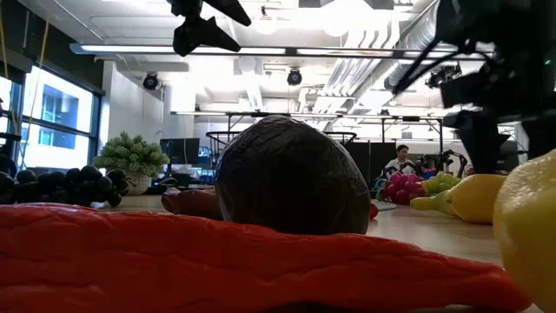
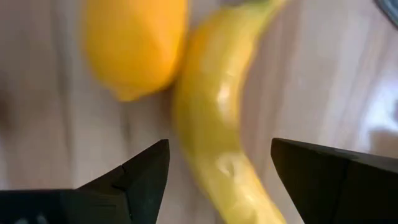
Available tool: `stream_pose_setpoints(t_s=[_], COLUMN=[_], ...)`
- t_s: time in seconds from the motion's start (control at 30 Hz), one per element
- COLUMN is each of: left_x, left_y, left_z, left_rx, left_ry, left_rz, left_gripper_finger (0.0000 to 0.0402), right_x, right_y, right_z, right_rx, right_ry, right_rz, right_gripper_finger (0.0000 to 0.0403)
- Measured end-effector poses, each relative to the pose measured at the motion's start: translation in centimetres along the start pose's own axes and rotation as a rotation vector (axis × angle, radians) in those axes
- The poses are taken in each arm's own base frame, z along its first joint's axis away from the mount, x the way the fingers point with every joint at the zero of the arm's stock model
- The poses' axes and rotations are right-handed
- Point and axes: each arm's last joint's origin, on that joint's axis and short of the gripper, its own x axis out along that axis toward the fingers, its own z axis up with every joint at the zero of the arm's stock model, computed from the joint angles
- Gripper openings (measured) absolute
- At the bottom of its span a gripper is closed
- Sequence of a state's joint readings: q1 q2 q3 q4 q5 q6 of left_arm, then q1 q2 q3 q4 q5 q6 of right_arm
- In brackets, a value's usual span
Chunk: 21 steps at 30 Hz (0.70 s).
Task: Build produce basket
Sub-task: Put the yellow banana into the black wire basket
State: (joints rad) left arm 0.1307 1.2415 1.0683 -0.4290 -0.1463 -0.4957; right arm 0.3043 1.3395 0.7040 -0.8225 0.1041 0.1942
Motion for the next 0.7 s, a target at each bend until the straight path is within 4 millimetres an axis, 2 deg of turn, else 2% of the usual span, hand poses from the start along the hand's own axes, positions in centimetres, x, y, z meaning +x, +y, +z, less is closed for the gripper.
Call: stream_pose_setpoints(t_s=[0.2, 0.7], left_x=[0.0, 0.2], left_y=[0.1, 1.1], left_z=[0.1, 0.6], left_rx=[0.001, 0.037], left_ry=[-0.015, -0.025], left_rz=[0.021, 0.062], left_gripper_finger=[0.0227, 0.0227], right_x=[0.2, 0.3], right_y=[-1.4, -2.2], right_z=[0.3, 0.4], right_rx=[0.053, 0.059], right_ry=[0.009, 0.011], right_rz=[0.037, 0.129], right_gripper_finger=[0.0264, 0.0264])
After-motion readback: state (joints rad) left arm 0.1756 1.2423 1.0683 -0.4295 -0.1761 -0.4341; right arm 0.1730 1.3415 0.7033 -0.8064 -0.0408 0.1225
